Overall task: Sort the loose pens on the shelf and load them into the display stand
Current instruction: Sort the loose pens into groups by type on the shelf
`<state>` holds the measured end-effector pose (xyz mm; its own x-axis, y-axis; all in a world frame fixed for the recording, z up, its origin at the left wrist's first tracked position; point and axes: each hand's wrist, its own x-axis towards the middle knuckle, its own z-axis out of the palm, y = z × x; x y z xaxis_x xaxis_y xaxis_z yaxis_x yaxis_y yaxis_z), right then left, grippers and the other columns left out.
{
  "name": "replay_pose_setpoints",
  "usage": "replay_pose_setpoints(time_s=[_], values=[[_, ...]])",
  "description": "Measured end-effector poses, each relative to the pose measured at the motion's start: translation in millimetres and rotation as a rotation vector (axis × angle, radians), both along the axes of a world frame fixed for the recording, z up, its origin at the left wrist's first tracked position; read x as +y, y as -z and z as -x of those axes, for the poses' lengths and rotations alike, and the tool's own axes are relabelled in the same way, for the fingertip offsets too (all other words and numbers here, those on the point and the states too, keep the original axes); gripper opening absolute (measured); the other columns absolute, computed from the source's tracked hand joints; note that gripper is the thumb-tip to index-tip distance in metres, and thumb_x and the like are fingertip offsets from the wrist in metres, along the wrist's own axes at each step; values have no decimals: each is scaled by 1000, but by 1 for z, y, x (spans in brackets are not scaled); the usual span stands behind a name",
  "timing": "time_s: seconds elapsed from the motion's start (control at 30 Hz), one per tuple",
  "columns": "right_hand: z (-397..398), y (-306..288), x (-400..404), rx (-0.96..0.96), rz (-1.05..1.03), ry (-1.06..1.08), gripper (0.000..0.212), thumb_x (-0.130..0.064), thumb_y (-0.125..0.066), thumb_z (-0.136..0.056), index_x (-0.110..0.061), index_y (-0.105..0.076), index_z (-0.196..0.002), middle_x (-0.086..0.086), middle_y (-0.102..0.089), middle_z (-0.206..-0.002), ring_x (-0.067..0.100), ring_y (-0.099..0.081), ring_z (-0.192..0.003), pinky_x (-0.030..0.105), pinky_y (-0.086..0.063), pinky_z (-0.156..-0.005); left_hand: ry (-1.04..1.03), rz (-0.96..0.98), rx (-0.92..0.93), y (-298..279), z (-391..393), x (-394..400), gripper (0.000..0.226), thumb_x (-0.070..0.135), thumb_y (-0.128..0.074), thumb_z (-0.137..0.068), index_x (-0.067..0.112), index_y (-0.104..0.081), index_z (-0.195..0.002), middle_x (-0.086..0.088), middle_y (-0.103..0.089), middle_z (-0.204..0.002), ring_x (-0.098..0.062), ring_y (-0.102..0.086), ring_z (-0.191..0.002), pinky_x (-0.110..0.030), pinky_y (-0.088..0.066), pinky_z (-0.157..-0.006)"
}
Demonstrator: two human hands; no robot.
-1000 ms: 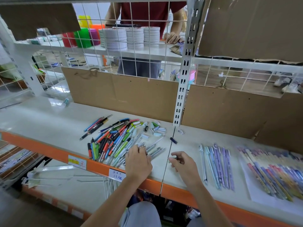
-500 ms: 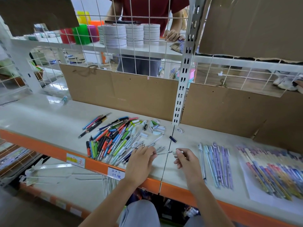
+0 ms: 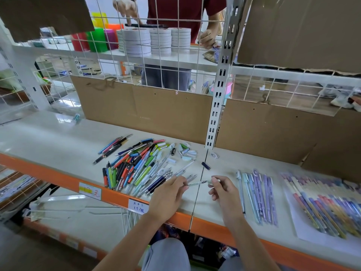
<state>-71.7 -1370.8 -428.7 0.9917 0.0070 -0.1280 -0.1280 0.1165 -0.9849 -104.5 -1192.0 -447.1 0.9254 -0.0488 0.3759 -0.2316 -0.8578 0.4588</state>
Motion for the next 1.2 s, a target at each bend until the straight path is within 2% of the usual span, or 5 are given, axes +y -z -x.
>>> replay_pose_setpoints(time_s=[0.53,0.8,0.93,1.1,1.2], values=[[4,-11,17,-4,335,-119,24,-25,-58,-92,-4,-61,-81,1,-61,-61,9,-50,-52,22,-41,-56,-28,7,55,-8,0,0,28,29,-44,-99,12,-66,-105,1,-62,-99,-20,-61,-85,-33,-47,-72],[0,-32,21,183,-150,-119,13,-9,-55,-93,-4,-56,-82,4,-49,-67,10,-43,-56,19,-37,-50,6,112,-31,-20,-11,-34,27,30,-50,-95,10,-66,-89,-5,-60,-78,-19,-55,-69,-30,-40,-59],[-29,-40,-6,56,213,-44,15,-9,-50,-95,-8,-51,-80,9,-59,-77,8,-49,-52,16,-34,-42,-35,9,27,-14,-10,-19,26,33,-43,-98,17,-62,-102,2,-56,-99,-14,-54,-90,-22,-40,-72],[-50,-34,-42,-69,1048,-167,32,-14,-53,-91,-15,-36,-64,3,-44,-65,14,-39,-56,24,-25,-48,-210,60,94,-9,-8,22,13,30,-54,-91,20,-57,-99,6,-48,-99,-12,-50,-91,-25,-46,-83],[-49,-23,-42,-52,1298,-254,3,-11,-49,-90,-9,-46,-91,10,-54,-90,23,-52,-81,26,-33,-64,-172,66,122,-10,-6,27,20,40,-60,-87,24,-55,-98,10,-45,-97,-7,-50,-89,-20,-46,-81]])
